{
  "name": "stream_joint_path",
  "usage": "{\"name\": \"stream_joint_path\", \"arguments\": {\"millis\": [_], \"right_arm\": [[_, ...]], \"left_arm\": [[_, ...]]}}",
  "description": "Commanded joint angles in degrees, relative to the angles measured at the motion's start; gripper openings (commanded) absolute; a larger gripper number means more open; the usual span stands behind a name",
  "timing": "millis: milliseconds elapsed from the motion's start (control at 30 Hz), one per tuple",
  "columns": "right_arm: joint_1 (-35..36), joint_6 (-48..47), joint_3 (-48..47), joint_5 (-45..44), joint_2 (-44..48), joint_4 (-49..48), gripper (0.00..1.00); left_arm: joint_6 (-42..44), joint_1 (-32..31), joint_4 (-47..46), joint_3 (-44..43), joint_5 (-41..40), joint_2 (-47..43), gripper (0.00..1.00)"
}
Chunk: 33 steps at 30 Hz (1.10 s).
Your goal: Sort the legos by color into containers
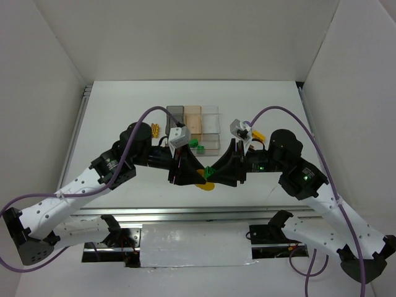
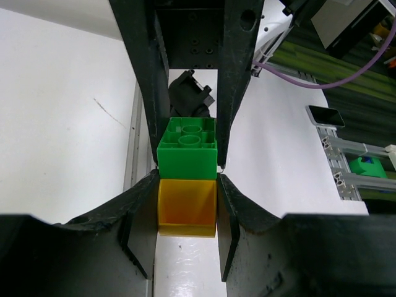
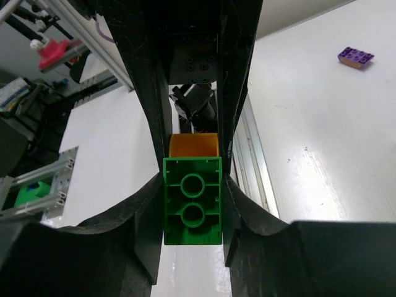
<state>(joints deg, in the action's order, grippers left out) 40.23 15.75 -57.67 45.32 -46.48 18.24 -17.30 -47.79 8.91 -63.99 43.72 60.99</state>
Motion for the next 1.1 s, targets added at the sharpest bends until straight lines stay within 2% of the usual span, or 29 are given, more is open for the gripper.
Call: {"name": "stream_joint_path", "arguments": {"millis": [0,367,500,633,800,867,933,967,1000,1033,1067], "right_arm": [[-0.1,-0.4,-0.6,0.2,1.0,0.0,0.0],[-1.7,-0.3,-1.7,-0.8,1.9,-6.4,0.0],[-5.2,1.6,-1.4,0.5,1.2,-9.7,0.0],[-10.2,4.5,-0.5,7.2,0.0,-14.1,0.0],[-13.3,5.0,-1.2,9.1,-0.8,-14.5,0.0],[-13.6,3.7,-1.8,5.0,-1.8,-13.0,0.0],[-13.5,2.3,-1.9,-3.6,-3.7,-9.5,0.0],[-13.5,2.4,-1.2,-14.3,-4.5,-9.5,0.0],[-13.6,2.4,0.3,-18.8,-5.5,-10.4,0.0],[-13.7,3.8,0.7,-23.2,-8.7,-10.8,0.0],[-13.7,5.1,0.8,-32.1,-11.0,-10.9,0.0]], "left_arm": [[1.7,0.0,-2.1,-1.6,0.0,0.0,0.0],[1.7,-0.1,-2.6,1.1,-0.2,-1.1,0.0],[2.1,-0.1,-1.6,0.9,-1.4,-0.9,0.0],[2.1,-0.1,-1.6,1.7,-2.7,-0.6,0.0],[2.5,-0.1,-1.0,1.3,-3.1,1.2,0.0],[1.9,-0.1,-1.1,1.3,-4.2,1.0,0.0],[1.0,-0.2,-0.6,1.1,-8.1,0.2,0.0],[-0.1,-0.1,0.6,0.8,-9.8,-1.0,0.0],[-0.5,-0.1,1.3,0.3,-11.8,-1.7,0.0],[-1.3,0.0,2.2,-0.3,-19.1,-2.4,0.0],[-2.7,0.0,6.3,-2.4,-23.1,-3.2,0.0]]}}
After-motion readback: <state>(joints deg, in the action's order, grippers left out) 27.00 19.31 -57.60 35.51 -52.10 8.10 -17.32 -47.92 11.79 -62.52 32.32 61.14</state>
